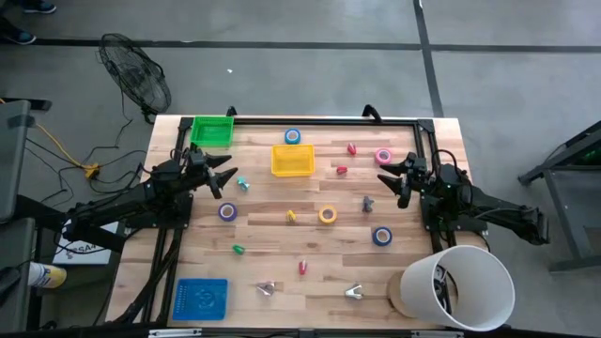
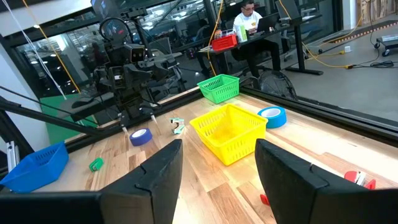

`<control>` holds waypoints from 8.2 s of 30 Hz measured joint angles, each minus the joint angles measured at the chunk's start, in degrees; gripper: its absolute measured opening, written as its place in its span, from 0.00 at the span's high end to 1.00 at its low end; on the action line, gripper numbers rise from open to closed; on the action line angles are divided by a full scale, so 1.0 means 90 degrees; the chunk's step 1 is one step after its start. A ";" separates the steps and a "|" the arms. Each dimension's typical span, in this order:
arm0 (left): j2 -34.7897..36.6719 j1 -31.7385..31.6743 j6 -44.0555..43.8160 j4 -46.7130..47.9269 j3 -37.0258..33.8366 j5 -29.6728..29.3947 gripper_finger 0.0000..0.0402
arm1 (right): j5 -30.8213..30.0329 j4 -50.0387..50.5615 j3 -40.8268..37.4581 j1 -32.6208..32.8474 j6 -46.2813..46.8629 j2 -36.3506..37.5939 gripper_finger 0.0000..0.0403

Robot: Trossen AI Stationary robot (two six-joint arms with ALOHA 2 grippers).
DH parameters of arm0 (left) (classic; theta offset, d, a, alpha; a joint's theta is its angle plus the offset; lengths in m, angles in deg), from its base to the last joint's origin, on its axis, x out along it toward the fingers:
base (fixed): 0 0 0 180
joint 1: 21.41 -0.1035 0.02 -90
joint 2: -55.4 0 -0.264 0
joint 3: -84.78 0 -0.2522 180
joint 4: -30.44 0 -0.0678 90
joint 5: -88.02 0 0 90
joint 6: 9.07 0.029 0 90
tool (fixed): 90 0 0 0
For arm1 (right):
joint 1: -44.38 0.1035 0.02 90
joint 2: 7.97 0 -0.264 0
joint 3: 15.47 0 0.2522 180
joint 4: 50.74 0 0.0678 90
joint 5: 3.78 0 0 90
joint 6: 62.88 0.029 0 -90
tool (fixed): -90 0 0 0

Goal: Pick and place Stapler, Stapler remover, tape

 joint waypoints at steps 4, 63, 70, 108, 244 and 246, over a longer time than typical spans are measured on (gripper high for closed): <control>0.0001 0.0001 0.0002 0.0001 -0.0001 0.0000 0.33 | 0.0001 0.0001 -0.0001 -0.0001 -0.0001 0.0001 0.52; 0.0000 0.0001 0.0001 0.0000 0.0000 0.0000 0.33 | -0.0988 0.4633 0.4884 -0.0787 0.2583 -0.7041 0.52; 0.0001 -0.0001 0.0001 0.0001 0.0001 -0.0002 0.33 | -0.0461 0.4874 0.5445 -0.1307 0.2656 -0.8408 0.52; 0.0001 -0.0001 0.0000 -0.0001 -0.0001 -0.0001 0.33 | -0.1687 0.4420 0.5671 -0.1960 0.2567 -1.0344 0.56; 0.0001 -0.0001 0.0001 -0.0001 -0.0001 0.0000 0.33 | -0.0376 0.5203 1.2628 -0.0647 0.0862 -1.3655 0.62; 0.0001 0.0000 0.0000 -0.0001 0.0000 -0.0002 0.33 | -0.0392 0.5192 1.2628 -0.0718 0.0873 -1.3669 0.62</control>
